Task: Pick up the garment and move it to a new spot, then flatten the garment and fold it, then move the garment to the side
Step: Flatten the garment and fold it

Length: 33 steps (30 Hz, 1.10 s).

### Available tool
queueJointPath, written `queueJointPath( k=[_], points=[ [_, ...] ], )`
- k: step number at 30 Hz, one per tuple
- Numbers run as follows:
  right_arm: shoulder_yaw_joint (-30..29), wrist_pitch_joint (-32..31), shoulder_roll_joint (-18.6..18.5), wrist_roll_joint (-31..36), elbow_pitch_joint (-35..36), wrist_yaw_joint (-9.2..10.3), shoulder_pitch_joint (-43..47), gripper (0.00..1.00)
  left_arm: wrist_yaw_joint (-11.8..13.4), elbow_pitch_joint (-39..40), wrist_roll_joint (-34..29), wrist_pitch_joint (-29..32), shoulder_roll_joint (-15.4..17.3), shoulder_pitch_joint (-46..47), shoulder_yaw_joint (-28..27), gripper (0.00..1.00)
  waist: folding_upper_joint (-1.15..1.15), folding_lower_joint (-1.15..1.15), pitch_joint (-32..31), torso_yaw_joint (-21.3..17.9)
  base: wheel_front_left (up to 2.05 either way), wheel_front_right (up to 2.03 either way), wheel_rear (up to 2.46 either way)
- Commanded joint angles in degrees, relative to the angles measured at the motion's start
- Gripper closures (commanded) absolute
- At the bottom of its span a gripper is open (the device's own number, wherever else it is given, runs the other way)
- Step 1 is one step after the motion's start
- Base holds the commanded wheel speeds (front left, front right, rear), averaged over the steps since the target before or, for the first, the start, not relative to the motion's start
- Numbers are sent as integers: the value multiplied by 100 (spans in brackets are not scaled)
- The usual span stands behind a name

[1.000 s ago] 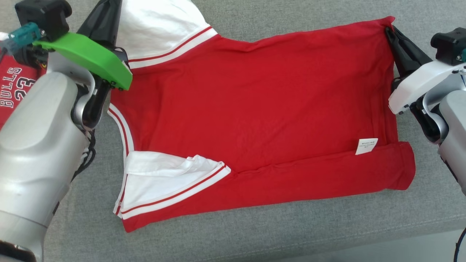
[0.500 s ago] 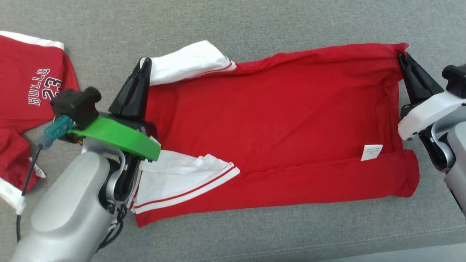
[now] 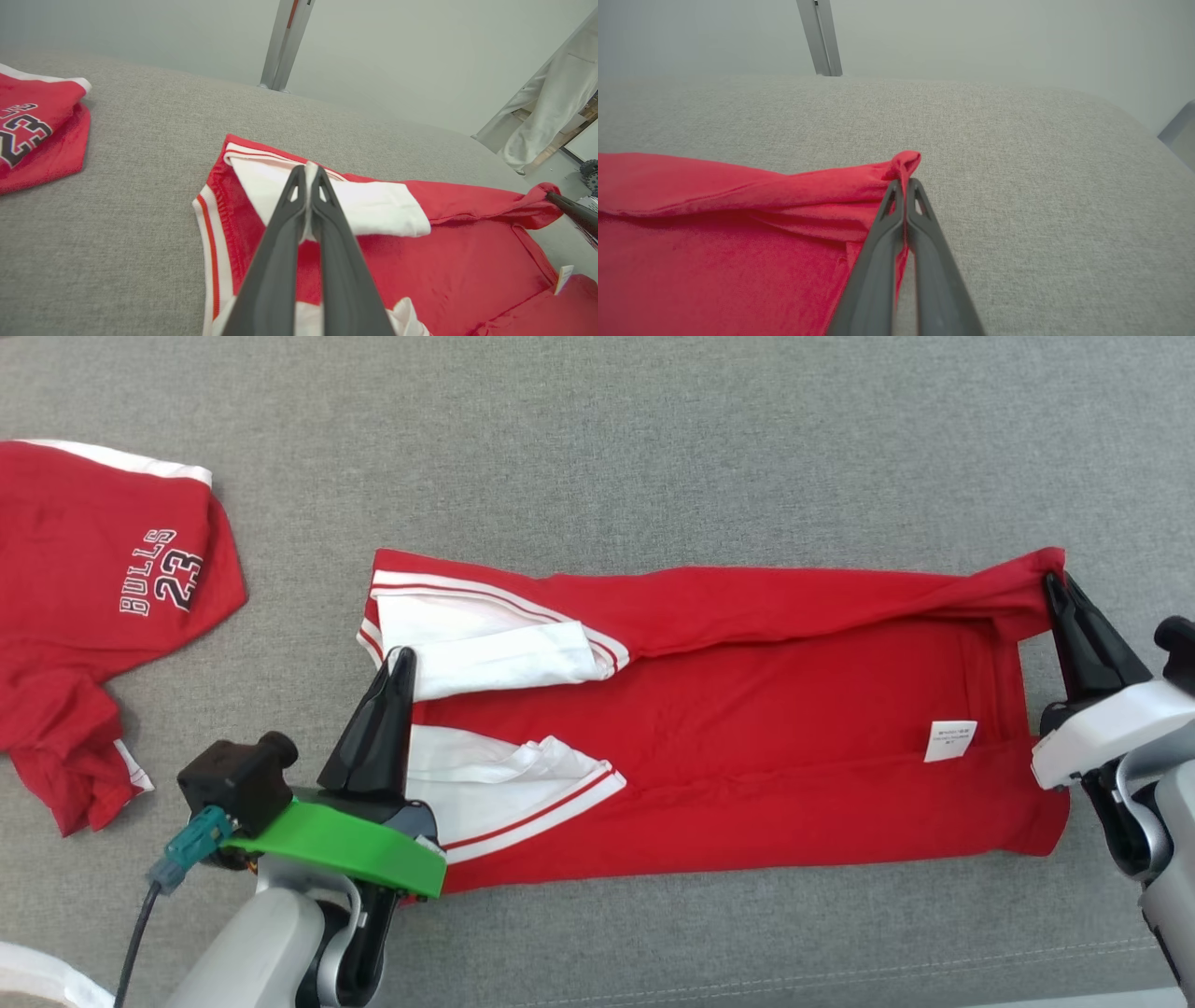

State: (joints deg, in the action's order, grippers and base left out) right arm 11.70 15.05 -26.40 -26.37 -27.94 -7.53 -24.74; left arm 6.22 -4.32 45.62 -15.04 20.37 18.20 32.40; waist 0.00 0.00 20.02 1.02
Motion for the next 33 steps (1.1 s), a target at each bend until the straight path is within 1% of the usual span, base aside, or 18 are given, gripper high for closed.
queueJointPath(
  k=[1,6,12,13,14,15,17,22,26,29,33],
  points=[
    [-102,16,38,60,97,9,183,100,27,20,-86,-16,-39,-182,-127,100,0,0,-69,11,0,0,0],
    [-324,16,178,117,435,9,697,100,-36,52,-218,-16,-278,-702,-441,100,0,0,-160,5,0,0,0],
    [-492,16,320,102,540,9,1142,100,-173,-38,-373,-16,-486,-1155,-627,100,0,0,-261,-13,0,0,0],
    [-534,16,338,72,608,9,1217,38,-201,-64,-452,-16,-546,-1228,-653,100,0,0,-306,-8,0,0,0],
    [-582,16,358,41,629,9,1263,0,-199,-60,-503,-16,-573,-1251,-689,39,0,0,-321,-4,0,0,0],
    [-647,16,391,3,664,9,1317,0,-221,-86,-551,-16,-594,-1270,-735,0,0,0,-342,2,0,0,0],
    [-718,16,424,-24,772,9,1401,0,-223,-121,-679,-16,-636,-1272,-843,0,0,0,-389,9,0,0,0],
    [-876,16,405,-90,1121,9,1509,0,-332,-24,-1106,-17,-868,-1282,-1270,0,0,0,-480,22,0,0,0],
    [-931,17,353,-110,1198,9,1453,0,-443,111,-1614,-16,-1108,-1293,-1704,0,0,0,-535,61,0,0,0],
    [-873,17,348,-101,923,8,1404,0,-574,180,-1983,-9,-1313,-1281,-2067,0,0,0,-545,124,0,0,0],
    [-699,11,371,-160,354,9,1322,0,-708,231,-2523,-10,-1483,-1286,-2391,0,0,0,-552,215,0,0,0]
  ],
)
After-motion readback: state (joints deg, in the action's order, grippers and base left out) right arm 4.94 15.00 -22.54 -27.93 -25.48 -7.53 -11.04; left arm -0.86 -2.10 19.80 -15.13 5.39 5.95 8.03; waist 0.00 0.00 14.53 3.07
